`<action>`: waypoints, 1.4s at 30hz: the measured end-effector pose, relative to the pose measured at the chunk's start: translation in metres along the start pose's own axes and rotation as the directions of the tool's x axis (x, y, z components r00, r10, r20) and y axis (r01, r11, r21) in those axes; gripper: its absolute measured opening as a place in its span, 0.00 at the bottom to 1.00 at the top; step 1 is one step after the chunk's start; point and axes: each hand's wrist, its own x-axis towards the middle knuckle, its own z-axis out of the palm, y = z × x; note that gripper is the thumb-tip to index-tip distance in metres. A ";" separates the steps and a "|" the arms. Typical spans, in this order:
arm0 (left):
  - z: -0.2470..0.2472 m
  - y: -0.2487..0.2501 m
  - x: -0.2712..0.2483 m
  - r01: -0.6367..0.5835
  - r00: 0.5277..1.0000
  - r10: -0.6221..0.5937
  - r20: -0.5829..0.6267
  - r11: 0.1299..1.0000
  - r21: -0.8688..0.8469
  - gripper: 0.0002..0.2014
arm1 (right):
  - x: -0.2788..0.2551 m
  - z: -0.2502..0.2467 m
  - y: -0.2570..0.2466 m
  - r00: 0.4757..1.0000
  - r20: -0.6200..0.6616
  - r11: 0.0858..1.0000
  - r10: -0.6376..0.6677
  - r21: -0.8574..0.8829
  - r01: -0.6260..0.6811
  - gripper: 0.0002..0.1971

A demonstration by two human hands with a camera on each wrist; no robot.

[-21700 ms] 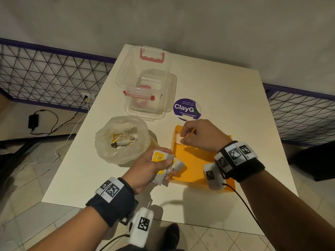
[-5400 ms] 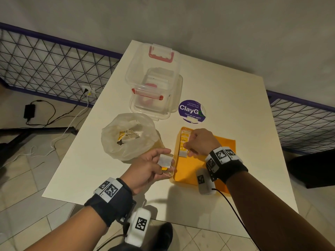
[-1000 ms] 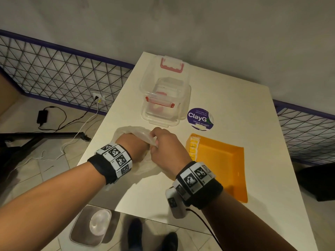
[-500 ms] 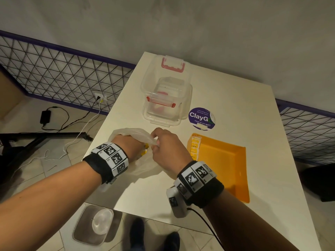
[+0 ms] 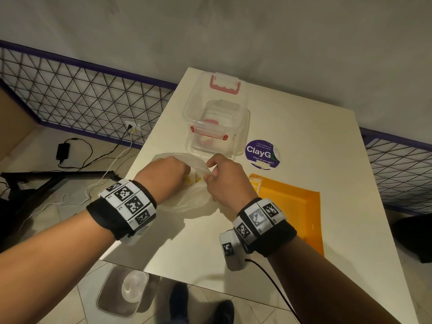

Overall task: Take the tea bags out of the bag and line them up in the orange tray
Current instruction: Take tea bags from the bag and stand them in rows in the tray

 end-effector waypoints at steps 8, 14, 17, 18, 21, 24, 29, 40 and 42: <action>-0.010 -0.019 -0.015 -0.063 0.936 -0.145 -0.320 0.827 -0.558 0.09 | 0.007 -0.005 0.004 0.995 -0.003 0.991 0.096 0.094 -0.095 0.13; -0.008 -0.038 -0.021 -0.047 0.950 -0.261 -0.173 0.429 -0.902 0.07 | 0.004 -0.016 0.005 0.995 -0.092 0.997 0.028 0.067 -0.022 0.20; -0.007 -0.045 -0.024 -0.066 0.964 -0.233 -0.126 0.249 -0.966 0.11 | -0.001 -0.021 0.001 0.984 -0.179 0.985 -0.014 0.168 0.045 0.18; -0.006 -0.046 -0.025 -0.065 0.968 -0.227 -0.112 0.202 -0.977 0.13 | -0.003 -0.023 -0.001 0.981 -0.191 0.977 -0.022 0.205 0.062 0.18; -0.005 -0.049 -0.026 -0.065 0.967 -0.235 -0.094 0.128 -0.990 0.15 | -0.010 -0.023 -0.003 0.990 -0.128 0.974 -0.054 0.212 0.081 0.21; -0.007 -0.048 -0.025 -0.068 0.964 -0.249 -0.093 0.110 -0.992 0.14 | -0.011 -0.017 0.002 0.998 -0.019 0.993 -0.054 0.105 0.055 0.26; -0.024 -0.043 -0.031 -0.129 0.954 -0.255 -0.159 0.130 -0.983 0.14 | -0.010 -0.015 0.006 0.985 -0.158 0.986 -0.063 0.144 0.087 0.19; -0.026 -0.012 -0.022 -0.143 0.982 -0.155 -0.106 -0.251 -0.957 0.11 | -0.005 -0.027 -0.011 0.955 0.297 0.397 -0.002 0.877 -0.272 0.32; -0.009 -0.002 -0.018 -0.100 0.983 -0.175 -0.050 -0.294 -0.950 0.09 | -0.006 -0.025 -0.013 0.944 0.328 0.395 -0.032 0.872 -0.290 0.32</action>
